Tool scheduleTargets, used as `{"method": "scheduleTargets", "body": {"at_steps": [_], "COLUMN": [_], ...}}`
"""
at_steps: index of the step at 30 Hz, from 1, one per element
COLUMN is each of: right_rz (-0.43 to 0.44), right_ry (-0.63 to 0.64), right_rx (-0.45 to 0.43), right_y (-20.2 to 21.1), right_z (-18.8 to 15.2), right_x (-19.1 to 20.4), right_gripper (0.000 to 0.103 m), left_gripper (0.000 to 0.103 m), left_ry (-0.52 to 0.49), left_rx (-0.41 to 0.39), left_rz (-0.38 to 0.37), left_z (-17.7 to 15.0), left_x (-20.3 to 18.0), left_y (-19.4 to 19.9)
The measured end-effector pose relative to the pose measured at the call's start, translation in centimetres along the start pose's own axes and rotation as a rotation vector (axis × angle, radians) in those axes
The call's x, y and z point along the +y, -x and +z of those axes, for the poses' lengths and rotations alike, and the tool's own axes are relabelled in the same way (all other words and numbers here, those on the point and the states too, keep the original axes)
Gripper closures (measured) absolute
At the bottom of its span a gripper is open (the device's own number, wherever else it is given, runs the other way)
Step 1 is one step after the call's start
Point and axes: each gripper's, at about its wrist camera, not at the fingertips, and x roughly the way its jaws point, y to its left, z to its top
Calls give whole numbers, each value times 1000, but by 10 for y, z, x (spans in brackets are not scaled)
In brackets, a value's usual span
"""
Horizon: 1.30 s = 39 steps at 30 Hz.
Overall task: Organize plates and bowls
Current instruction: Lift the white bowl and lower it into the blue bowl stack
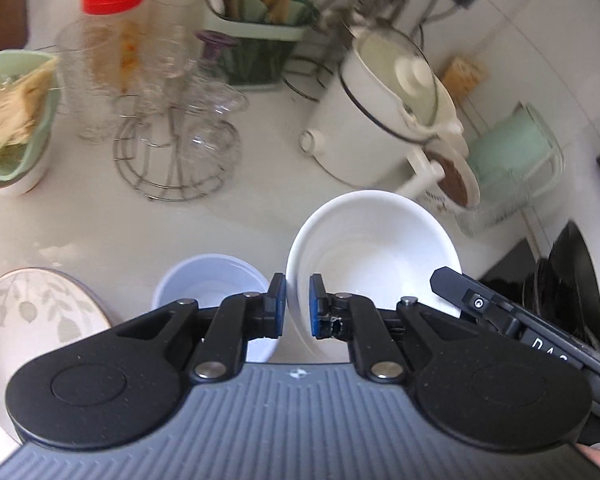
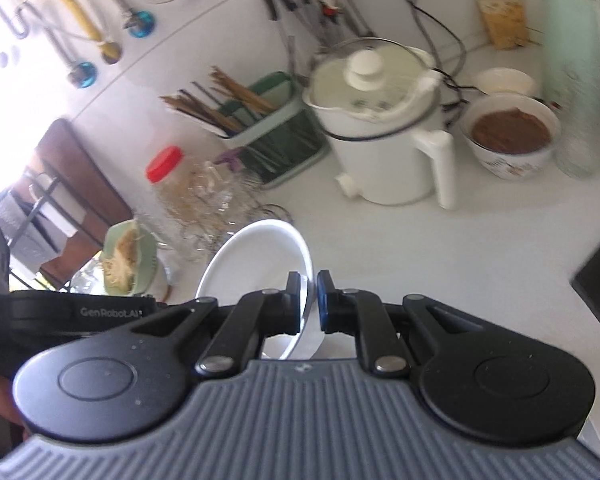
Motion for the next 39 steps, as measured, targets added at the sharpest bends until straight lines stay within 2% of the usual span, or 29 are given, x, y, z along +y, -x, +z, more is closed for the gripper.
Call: {"method": "scheduleTargets", "body": {"at_steps": [3, 9, 16, 19, 26, 35, 39], "right_rz": [23, 42, 52, 52, 41, -13, -4], "right_ry": [32, 88, 176, 213, 240, 252, 256], "right_rx": [-6, 42, 119, 145, 181, 223, 242], "right_y": [-5, -24, -57, -69, -95, -114, -118], "right_z": [2, -5, -19, -26, -36, -37, -37], "right_x": [14, 37, 58, 65, 68, 58, 54], "right_gripper": [91, 91, 91, 91, 91, 90, 90], "left_gripper": [91, 91, 91, 91, 91, 91, 90], "left_ry": [47, 134, 205, 240, 240, 192, 194], "left_rx": [-24, -63, -67, -58, -38, 14, 16], "left_rz": [-5, -2, 47, 44, 66, 92, 114], "left_z": [0, -8, -24, -29, -29, -26, -25], "left_x": [18, 53, 86, 101, 117, 107, 106], "left_y": [10, 17, 2, -8, -33, -60, -62]}}
